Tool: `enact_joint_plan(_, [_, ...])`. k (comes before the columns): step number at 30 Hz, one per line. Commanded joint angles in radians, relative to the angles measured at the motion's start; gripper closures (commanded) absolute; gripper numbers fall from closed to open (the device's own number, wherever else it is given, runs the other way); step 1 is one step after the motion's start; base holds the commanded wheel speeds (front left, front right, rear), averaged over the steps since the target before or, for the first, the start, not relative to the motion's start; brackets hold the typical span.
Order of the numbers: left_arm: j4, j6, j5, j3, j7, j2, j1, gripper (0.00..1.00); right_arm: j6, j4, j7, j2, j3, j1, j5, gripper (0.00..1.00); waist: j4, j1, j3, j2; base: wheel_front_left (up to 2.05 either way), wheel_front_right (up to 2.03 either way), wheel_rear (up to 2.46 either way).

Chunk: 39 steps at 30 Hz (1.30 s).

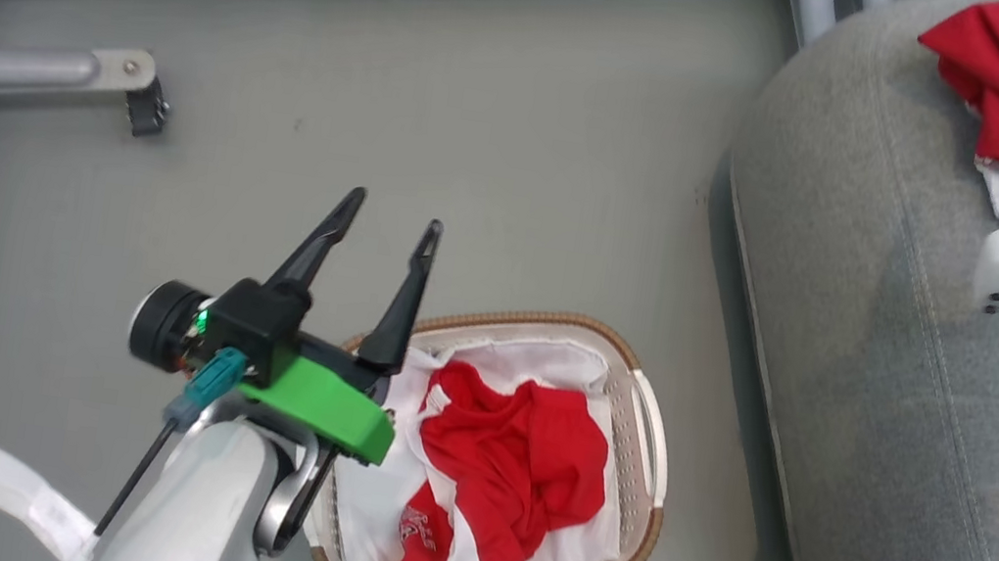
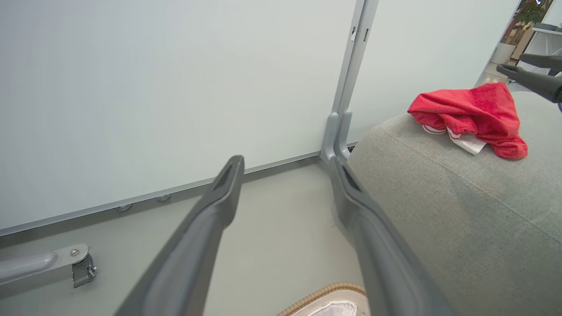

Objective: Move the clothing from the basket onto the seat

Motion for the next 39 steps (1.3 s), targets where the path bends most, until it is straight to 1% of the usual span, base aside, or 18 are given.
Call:
enact_joint_plan(1, [-0.003, 0.007, 0.002, 0.021, 0.001, -0.003, 0.03, 0.0, -0.001, -0.004, -0.002, 0.01, 0.021, 0.031, 0.021, 0.0, 0.046, 0.0001, -0.097, 0.0103, 0.0, 0.0, 0.0])
enact_joint_plan(5, [-0.008, 0.019, 0.008, 0.09, 0.001, -0.006, 0.078, 0.0, -0.001, -0.013, -0.002, 0.041, 0.097, 0.074, 0.083, 0.0, 0.07, 0.0001, -0.136, 0.0103, 0.0, 0.0, 0.0])
enact_joint_plan(8, [-0.012, 0.027, 0.011, 0.146, 0.001, -0.008, 0.12, 0.0, -0.001, -0.041, -0.002, 0.068, 0.143, 0.123, 0.131, 0.0, 0.084, 0.0001, -0.16, 0.0103, 0.0, 0.0, 0.0])
enact_joint_plan(14, [-0.032, 0.039, 0.0, 0.249, 0.001, -0.012, 0.224, 0.0, -0.001, -0.13, -0.002, 0.118, 0.169, 0.249, 0.22, 0.0, 0.104, 0.0001, -0.186, 0.0103, 0.0, 0.0, 0.0])
enact_joint_plan(19, [-0.038, 0.037, 0.01, 0.292, 0.001, -0.014, 0.298, 0.0, -0.001, -0.213, -0.002, 0.129, 0.185, 0.359, 0.256, 0.0, 0.11, 0.0001, -0.201, 0.0103, 0.0, 0.0, 0.0])
enact_joint_plan(20, [-0.04, 0.037, 0.006, 0.299, 0.001, -0.014, 0.311, 0.0, -0.001, -0.227, -0.002, 0.131, 0.202, 0.389, 0.284, 0.0, 0.11, 0.0001, -0.205, 0.0103, 0.0, 0.0, 0.0])
enact_joint_plan(26, [-0.046, 0.045, -0.02, 0.295, 0.001, -0.015, 0.363, 0.0, -0.001, -0.301, -0.002, 0.131, 0.238, 0.509, 0.366, 0.0, 0.106, 0.0001, -0.229, 0.0103, 0.0, 0.0, 0.0])
enact_joint_plan(32, [-0.049, 0.056, -0.027, 0.275, 0.001, -0.015, 0.387, 0.0, -0.001, -0.334, -0.002, 0.131, 0.246, 0.592, 0.428, 0.0, 0.096, 0.0001, -0.258, 0.0103, 0.0, 0.0, 0.0])
enact_joint_plan(39, [-0.043, 0.061, -0.036, 0.258, 0.001, -0.015, 0.397, 0.0, -0.001, -0.339, -0.002, 0.131, 0.275, 0.635, 0.436, 0.0, 0.086, 0.0001, -0.279, 0.0103, 0.0, 0.0, 0.0])
